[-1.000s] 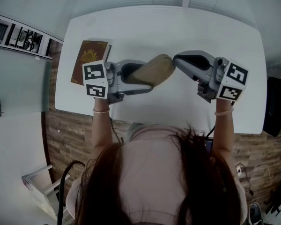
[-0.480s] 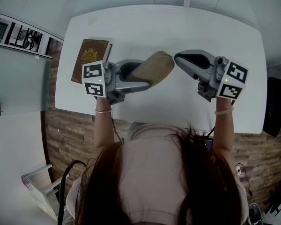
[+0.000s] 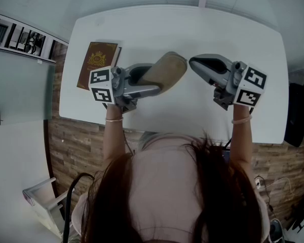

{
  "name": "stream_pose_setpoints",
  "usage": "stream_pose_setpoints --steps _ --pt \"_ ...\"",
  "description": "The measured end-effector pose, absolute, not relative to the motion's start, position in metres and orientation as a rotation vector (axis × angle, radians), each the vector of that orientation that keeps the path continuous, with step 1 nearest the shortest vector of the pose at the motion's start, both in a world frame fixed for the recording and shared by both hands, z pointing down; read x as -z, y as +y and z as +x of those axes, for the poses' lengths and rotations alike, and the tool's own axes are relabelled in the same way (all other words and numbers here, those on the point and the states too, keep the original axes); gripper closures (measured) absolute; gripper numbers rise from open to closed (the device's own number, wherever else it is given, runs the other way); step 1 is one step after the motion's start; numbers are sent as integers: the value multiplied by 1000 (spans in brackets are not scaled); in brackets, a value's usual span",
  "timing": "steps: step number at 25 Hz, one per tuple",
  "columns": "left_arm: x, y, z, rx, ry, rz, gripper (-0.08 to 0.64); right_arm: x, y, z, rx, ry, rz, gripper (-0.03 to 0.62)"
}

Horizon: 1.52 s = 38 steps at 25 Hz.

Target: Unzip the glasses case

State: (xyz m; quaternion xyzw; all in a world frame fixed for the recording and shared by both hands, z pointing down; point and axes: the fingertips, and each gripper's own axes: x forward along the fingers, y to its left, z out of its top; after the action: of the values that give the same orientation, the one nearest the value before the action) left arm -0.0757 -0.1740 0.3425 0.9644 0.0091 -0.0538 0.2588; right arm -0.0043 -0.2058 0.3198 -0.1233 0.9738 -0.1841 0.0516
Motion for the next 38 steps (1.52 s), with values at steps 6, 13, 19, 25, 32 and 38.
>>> stream_pose_setpoints --steps 6,13,19,25,32,38 --pt "-343 -177 -76 167 15 2604 272 -324 -207 -2 587 2944 -392 588" --pt "-342 -180 -77 227 10 2574 272 -324 -208 -2 596 2934 -424 588" --pt "-344 -184 -77 274 11 2543 272 -328 -210 1 614 2925 -437 589" --pt "-346 -188 -77 319 1 2520 272 -331 -212 3 632 2915 -445 588" --pt "-346 -190 -78 385 -12 2488 272 -332 -213 3 638 2905 -457 588" --pt "-345 -194 -78 476 -20 2434 272 -330 -216 5 641 2889 -468 588"
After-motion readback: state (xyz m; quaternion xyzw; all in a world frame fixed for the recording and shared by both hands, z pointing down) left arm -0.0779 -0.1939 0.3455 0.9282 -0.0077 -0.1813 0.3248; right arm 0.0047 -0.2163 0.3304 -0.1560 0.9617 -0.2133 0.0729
